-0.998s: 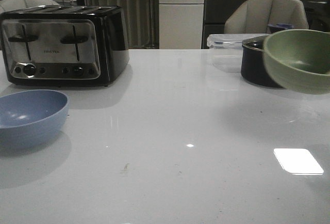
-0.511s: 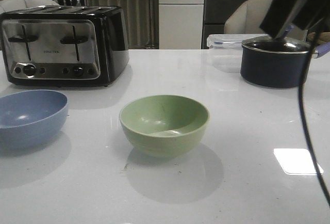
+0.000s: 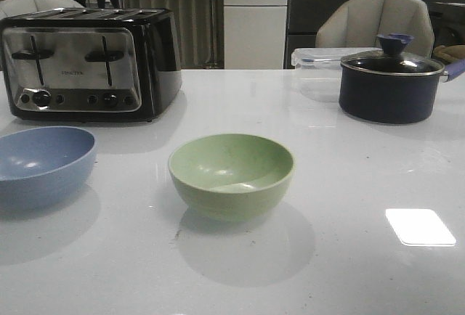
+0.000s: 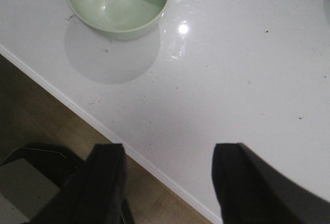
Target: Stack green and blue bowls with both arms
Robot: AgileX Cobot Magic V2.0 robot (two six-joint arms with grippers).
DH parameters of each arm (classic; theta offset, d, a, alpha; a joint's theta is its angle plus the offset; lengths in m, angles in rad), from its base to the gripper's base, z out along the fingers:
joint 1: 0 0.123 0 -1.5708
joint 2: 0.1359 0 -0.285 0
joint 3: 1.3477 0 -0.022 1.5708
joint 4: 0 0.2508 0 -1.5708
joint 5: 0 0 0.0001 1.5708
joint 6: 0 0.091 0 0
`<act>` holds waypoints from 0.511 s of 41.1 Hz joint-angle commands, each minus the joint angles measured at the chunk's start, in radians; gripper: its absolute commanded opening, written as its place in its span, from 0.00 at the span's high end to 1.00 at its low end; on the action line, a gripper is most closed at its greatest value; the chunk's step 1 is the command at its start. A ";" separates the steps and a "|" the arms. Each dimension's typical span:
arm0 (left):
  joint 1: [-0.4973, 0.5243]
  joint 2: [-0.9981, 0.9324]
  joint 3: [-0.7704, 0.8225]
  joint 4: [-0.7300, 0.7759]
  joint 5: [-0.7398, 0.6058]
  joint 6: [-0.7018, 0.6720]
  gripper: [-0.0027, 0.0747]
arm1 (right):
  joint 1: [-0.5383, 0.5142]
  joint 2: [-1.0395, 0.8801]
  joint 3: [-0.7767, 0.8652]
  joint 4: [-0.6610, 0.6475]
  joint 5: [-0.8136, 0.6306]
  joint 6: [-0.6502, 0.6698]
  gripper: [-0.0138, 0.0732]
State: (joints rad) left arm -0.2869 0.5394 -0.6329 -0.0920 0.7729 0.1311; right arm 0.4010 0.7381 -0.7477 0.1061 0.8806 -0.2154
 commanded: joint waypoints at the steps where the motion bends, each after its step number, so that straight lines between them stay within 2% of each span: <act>1: -0.006 0.022 -0.035 -0.001 -0.078 -0.007 0.20 | 0.002 -0.059 -0.003 0.003 -0.069 0.003 0.28; 12: -0.006 0.220 -0.118 0.196 0.008 -0.203 0.30 | 0.002 -0.086 -0.003 0.012 -0.077 0.003 0.28; 21: 0.030 0.466 -0.207 0.210 0.003 -0.256 0.31 | 0.002 -0.086 -0.003 0.012 -0.075 0.003 0.28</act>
State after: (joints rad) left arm -0.2746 0.9238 -0.7760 0.1045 0.8321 -0.0942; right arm 0.4010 0.6544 -0.7236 0.1081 0.8750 -0.2154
